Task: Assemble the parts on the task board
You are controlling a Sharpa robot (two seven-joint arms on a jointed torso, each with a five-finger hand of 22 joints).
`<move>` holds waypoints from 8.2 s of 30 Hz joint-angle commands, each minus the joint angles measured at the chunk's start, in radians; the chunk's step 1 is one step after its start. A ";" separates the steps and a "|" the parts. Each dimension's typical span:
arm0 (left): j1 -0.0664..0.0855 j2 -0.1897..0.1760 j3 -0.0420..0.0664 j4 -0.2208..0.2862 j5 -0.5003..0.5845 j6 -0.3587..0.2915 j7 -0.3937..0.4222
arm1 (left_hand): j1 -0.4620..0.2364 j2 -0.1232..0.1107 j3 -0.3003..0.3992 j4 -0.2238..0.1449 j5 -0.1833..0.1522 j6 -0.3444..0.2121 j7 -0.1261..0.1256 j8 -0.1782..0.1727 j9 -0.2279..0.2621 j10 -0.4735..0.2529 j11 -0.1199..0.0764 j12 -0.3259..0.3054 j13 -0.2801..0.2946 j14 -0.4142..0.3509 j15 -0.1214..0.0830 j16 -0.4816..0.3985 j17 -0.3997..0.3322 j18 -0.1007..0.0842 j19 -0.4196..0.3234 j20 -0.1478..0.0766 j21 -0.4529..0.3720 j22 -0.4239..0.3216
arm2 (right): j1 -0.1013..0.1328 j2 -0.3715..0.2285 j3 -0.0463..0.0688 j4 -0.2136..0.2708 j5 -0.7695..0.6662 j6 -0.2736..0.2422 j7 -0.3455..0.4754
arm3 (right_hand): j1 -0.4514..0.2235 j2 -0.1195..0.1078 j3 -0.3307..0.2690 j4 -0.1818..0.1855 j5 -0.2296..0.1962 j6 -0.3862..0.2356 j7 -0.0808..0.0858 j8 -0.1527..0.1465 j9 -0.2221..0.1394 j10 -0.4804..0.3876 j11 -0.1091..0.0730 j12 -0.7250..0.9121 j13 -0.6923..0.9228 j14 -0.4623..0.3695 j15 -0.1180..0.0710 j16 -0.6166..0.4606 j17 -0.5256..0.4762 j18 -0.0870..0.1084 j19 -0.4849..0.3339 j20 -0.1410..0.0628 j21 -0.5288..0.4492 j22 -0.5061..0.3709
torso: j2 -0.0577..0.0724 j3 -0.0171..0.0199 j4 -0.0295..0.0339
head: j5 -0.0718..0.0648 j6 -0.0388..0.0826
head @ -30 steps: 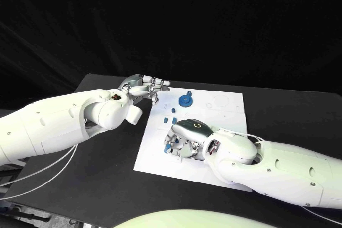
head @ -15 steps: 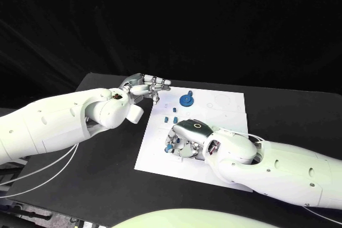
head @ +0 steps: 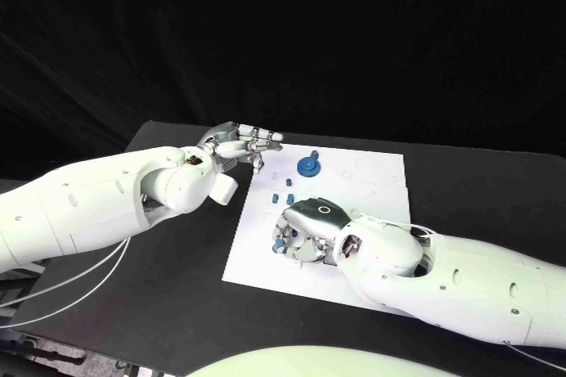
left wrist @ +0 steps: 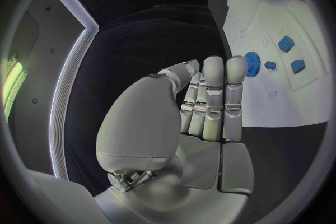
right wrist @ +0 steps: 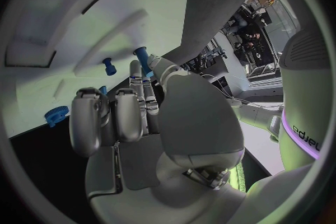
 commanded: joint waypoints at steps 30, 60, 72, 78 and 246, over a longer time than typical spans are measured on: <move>0.000 -0.005 0.000 0.003 0.002 0.021 -0.004 | -0.001 0.006 0.001 -0.005 0.002 -0.007 0.001 0.005 -0.001 -0.008 -0.001 0.006 -0.001 -0.008 0.001 -0.004 -0.003 0.017 -0.007 -0.001 -0.006 -0.003 | 0.001 -0.111 0.012 0.134 0.008 -0.177 0.003 | -0.041 -0.062 -0.055 0.029 -0.001 -0.261 0.005 -0.031 -0.069 -0.016 0.002 -0.017 0.035 0.047 0.005 0.029 0.031 -0.011 0.049 0.003 0.005 0.163 | -0.001 -0.0002 -0.0004 | -0.015 0.010; 0.000 -0.015 -0.002 0.020 0.002 0.021 -0.004 | -0.001 0.005 0.002 -0.006 0.002 -0.008 0.001 0.005 -0.001 -0.009 0.000 0.007 -0.001 -0.008 0.001 -0.004 -0.003 0.017 -0.008 -0.001 -0.007 -0.004 | 0.036 -0.592 -0.005 0.322 0.222 -0.107 -0.225 | -0.152 0.024 -0.422 0.164 0.096 -0.096 -0.027 0.160 0.169 0.229 -0.049 1.223 1.284 0.080 -0.036 0.162 0.208 -0.052 0.105 -0.035 0.213 0.262 | -0.014 -0.0057 -0.0228 | -0.151 0.033; 0.000 -0.021 -0.004 0.021 0.002 0.024 -0.006 | -0.002 0.005 0.002 -0.006 0.002 -0.009 0.001 0.005 -0.001 -0.010 0.000 0.008 -0.001 -0.009 0.002 -0.004 -0.003 0.017 -0.008 0.000 -0.007 -0.004 | -0.011 -0.550 -0.007 0.307 0.182 -0.082 -0.281 | -0.175 0.047 -0.469 0.169 0.129 -0.107 -0.029 0.171 0.208 0.228 -0.050 1.226 1.295 0.082 -0.036 0.171 0.222 -0.053 0.106 -0.035 0.218 0.263 | -0.013 -0.0071 -0.0224 | -0.148 0.026; 0.000 -0.024 -0.004 0.022 0.002 0.026 -0.007 | -0.003 0.005 0.002 -0.006 0.002 -0.009 0.001 0.005 -0.001 -0.010 0.000 0.008 -0.001 -0.009 0.002 -0.004 -0.004 0.017 -0.008 0.000 -0.007 -0.005 | -0.025 -0.535 -0.008 0.298 0.172 -0.073 -0.289 | -0.176 0.050 -0.473 0.169 0.133 -0.108 -0.029 0.173 0.212 0.227 -0.050 1.224 1.294 0.082 -0.037 0.172 0.223 -0.053 0.106 -0.035 0.218 0.263 | -0.013 -0.0068 -0.0230 | -0.145 0.024; 0.000 -0.041 -0.007 0.030 -0.004 0.051 -0.032 | -0.012 0.013 0.005 -0.003 0.003 -0.010 0.000 0.011 0.000 -0.014 -0.001 0.018 -0.001 -0.009 0.002 -0.002 -0.008 0.017 -0.008 0.001 -0.009 -0.007 | -0.041 -0.433 0.004 0.275 0.328 -0.249 -0.171 | -0.069 0.162 -0.576 0.075 -0.045 -0.138 -0.048 0.225 0.428 0.229 -0.068 1.171 1.311 0.081 -0.053 0.175 0.233 -0.053 0.106 -0.051 0.218 0.263 | -0.016 -0.0071 -0.0252 | -0.125 0.006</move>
